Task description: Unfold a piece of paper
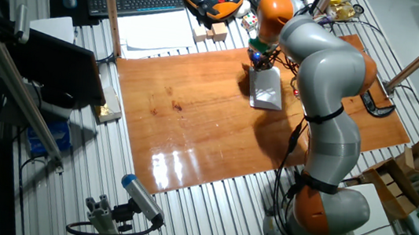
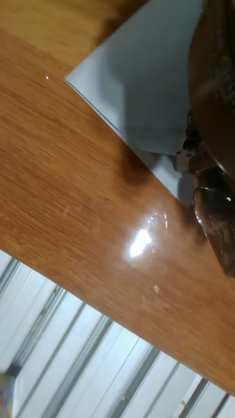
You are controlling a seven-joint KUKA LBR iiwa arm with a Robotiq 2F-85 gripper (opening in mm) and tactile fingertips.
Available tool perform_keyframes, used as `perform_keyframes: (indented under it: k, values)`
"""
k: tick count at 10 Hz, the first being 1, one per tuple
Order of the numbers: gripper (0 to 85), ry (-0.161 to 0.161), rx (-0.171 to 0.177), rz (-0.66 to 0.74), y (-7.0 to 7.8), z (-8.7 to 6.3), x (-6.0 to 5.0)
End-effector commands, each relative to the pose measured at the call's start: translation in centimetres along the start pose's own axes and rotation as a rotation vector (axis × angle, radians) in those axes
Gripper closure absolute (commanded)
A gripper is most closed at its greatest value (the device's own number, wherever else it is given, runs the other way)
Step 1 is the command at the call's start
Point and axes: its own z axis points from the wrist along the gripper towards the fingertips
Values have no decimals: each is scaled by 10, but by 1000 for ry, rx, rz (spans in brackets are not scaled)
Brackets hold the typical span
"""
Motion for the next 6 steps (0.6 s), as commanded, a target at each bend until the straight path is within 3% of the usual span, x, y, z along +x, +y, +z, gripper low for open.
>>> perform_keyframes:
  k: [1,6]
  values:
    - [830,3,-1,-5,-3,-3,-2]
    - [830,11,0,29,-21,-19,-10]
